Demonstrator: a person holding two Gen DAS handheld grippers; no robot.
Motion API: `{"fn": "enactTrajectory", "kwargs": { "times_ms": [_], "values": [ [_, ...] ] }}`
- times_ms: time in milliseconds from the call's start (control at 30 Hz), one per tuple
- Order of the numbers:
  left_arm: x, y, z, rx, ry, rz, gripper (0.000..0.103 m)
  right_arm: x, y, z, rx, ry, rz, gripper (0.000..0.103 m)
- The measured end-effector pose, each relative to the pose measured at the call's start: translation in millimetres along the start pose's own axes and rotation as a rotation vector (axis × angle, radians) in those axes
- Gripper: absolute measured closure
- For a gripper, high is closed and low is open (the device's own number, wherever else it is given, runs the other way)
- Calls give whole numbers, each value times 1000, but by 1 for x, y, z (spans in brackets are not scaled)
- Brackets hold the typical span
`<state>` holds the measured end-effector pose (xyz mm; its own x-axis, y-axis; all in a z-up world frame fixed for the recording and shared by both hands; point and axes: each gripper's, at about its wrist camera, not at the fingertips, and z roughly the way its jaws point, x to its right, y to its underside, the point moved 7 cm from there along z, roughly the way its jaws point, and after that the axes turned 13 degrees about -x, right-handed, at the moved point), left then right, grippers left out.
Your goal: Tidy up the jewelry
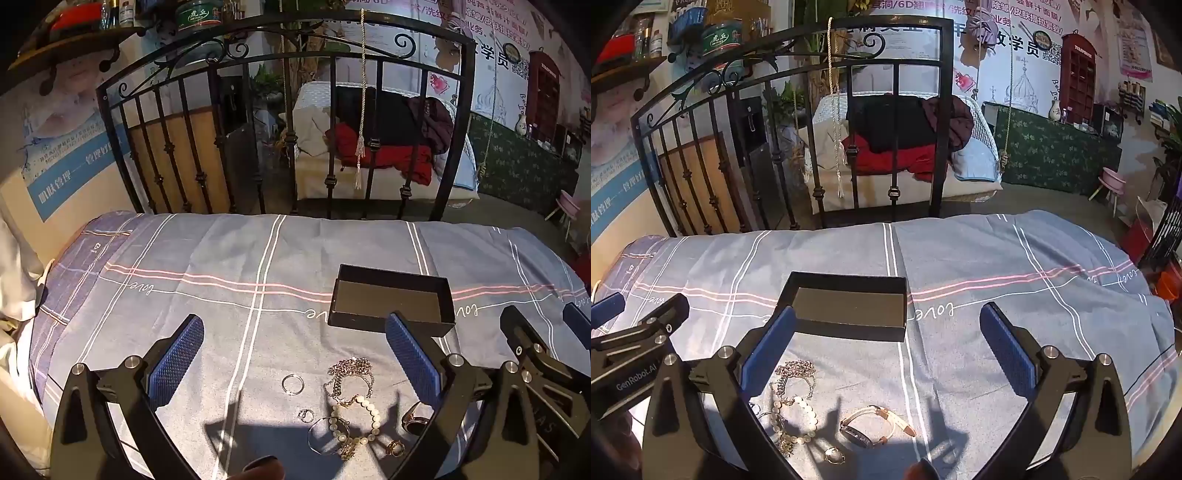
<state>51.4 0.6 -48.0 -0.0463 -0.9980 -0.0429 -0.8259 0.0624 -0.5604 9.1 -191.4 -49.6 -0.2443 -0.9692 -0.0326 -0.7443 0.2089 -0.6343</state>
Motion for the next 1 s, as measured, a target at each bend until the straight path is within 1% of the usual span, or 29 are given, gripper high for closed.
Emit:
{"fn": "enactTrajectory", "kwargs": {
  "times_ms": [167, 267, 300, 500, 533, 567, 733, 800, 833, 867, 900, 933, 967, 1000],
  "values": [
    [-2, 2, 1, 4, 11, -2, 6, 1, -1, -2, -5, 8, -3, 4],
    [1, 8, 1, 6, 5, 2, 6, 3, 0, -1, -10, 10, -5, 4],
    [2, 4, 0, 3, 5, 5, 6, 2, 1, -4, 2, 13, -5, 4],
    [-2, 7, -1, 5, 8, -1, 6, 9, -1, -7, 5, 19, -9, 4],
    [-3, 8, -2, 5, 8, 0, 6, 1, -1, -4, 5, 27, -13, 4],
    [4, 3, 0, 2, 0, 13, 6, 1, -1, -5, 7, 27, -12, 4],
    [5, 1, 0, -5, 2, 13, 6, 3, -1, -3, 2, 30, -4, 4],
    [4, 0, 1, -6, -3, 11, 6, 4, -1, -3, 6, 50, -11, 4],
    [3, -1, 1, -7, -3, 10, 6, 4, -2, -5, 15, 84, -18, 4],
    [3, 0, 1, -6, -4, 10, 6, 6, -3, -5, 28, 153, -27, 4],
    [2, 0, 1, -5, -5, 8, 6, 6, -3, -6, 35, 194, -35, 4],
    [2, -1, 1, -3, -6, 8, 6, 5, -3, -5, 39, 209, -46, 4],
    [1, -1, 0, -1, -6, 8, 6, 4, -3, -5, 40, 190, -50, 4],
    [1, -1, 0, 0, -7, 7, 6, 4, -3, -4, 28, 131, -28, 4]
  ]
}}
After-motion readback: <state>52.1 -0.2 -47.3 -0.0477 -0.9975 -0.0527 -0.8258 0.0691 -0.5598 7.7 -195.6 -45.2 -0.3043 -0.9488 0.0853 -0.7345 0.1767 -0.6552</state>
